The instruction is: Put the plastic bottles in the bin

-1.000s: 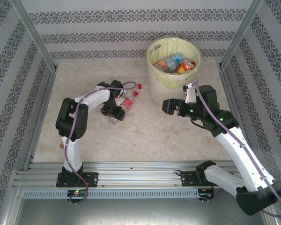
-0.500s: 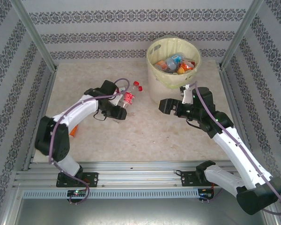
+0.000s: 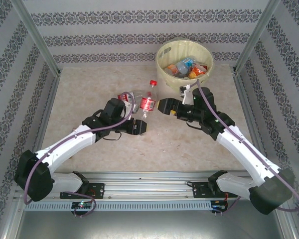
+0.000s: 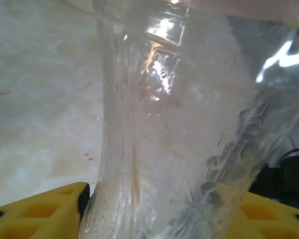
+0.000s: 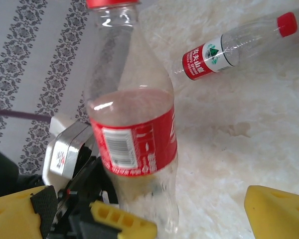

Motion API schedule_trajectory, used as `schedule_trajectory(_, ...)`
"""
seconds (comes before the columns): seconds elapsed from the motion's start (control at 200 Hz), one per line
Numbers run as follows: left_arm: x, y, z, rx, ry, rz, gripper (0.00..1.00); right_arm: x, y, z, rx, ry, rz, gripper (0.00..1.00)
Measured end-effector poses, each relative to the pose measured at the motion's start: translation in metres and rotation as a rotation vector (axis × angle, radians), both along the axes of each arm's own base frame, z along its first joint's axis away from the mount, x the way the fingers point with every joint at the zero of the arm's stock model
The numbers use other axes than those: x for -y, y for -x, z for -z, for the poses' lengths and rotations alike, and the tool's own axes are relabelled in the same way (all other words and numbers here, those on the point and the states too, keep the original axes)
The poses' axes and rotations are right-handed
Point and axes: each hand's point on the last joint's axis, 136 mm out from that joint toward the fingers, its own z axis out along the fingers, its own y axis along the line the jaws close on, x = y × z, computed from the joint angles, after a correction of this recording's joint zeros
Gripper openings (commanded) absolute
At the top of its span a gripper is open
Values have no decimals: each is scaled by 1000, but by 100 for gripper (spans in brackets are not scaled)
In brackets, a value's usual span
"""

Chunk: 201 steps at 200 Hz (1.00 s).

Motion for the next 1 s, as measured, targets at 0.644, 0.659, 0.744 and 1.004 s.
schedule_trajectory(0.644,44,24,-25,26,130,119,54,-20,-7,-19,31,-15,-48,76)
schedule_trajectory(0.659,44,24,-25,26,130,120,55,-20,-7,-19,34,-11,-50,75)
schedule_trajectory(0.744,45,25,-26,24,131,124,55,-19,-7,-17,28,-4,-48,70)
schedule_trajectory(1.004,48,24,-30,19,139,134,77,-15,-7,-19,50,23,-39,57)
